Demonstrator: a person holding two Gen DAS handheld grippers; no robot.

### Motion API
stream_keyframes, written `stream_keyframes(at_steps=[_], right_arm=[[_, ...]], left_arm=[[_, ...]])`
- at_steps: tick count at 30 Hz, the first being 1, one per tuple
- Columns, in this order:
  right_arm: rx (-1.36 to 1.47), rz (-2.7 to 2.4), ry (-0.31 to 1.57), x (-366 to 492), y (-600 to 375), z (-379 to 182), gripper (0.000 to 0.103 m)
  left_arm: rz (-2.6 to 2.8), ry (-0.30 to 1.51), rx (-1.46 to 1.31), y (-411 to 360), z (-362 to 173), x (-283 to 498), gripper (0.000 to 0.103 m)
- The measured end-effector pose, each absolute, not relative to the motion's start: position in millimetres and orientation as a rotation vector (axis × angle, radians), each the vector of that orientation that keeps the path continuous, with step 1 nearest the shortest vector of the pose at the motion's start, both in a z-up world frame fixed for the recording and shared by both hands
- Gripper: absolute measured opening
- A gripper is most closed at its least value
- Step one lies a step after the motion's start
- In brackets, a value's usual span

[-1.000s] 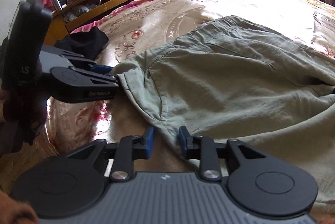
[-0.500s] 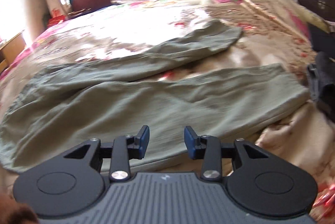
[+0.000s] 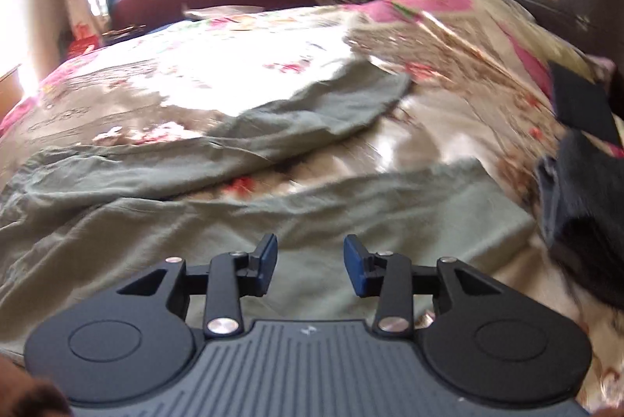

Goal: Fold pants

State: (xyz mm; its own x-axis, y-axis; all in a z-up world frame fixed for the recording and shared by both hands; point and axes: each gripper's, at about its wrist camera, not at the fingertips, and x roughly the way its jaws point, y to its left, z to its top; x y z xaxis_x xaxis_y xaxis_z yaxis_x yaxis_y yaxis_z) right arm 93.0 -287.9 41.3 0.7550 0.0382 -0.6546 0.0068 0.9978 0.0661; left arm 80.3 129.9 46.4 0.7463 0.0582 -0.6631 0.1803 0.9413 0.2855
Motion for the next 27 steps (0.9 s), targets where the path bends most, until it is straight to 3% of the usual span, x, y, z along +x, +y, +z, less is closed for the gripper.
stream_keyframes(at_steps=[5, 11, 18, 20, 27], right_arm=[[-0.14, 0.299, 0.735, 172.5, -211.2, 40.5, 0.042], [-0.282, 0.398, 0.79, 257.6, -147.0, 15.7, 0.047], [-0.286, 0.409, 0.868, 298.5, -150.4, -5.3, 0.048], [-0.269, 0.413, 0.903, 305.1, -155.9, -12.2, 0.049], [-0.214, 0.456, 0.917, 310.4, -168.8, -16.4, 0.051]], left_arm=[[-0.074, 0.711, 0.357, 156.5, 53.1, 139.3, 0.062], [-0.09, 0.776, 0.366, 181.2, 36.5, 232.0, 0.063], [-0.156, 0.854, 0.271, 192.0, 12.8, 315.4, 0.064], [-0.172, 0.88, 0.253, 193.7, 3.6, 331.7, 0.069], [-0.211, 0.917, 0.253, 181.7, -5.5, 354.4, 0.074]])
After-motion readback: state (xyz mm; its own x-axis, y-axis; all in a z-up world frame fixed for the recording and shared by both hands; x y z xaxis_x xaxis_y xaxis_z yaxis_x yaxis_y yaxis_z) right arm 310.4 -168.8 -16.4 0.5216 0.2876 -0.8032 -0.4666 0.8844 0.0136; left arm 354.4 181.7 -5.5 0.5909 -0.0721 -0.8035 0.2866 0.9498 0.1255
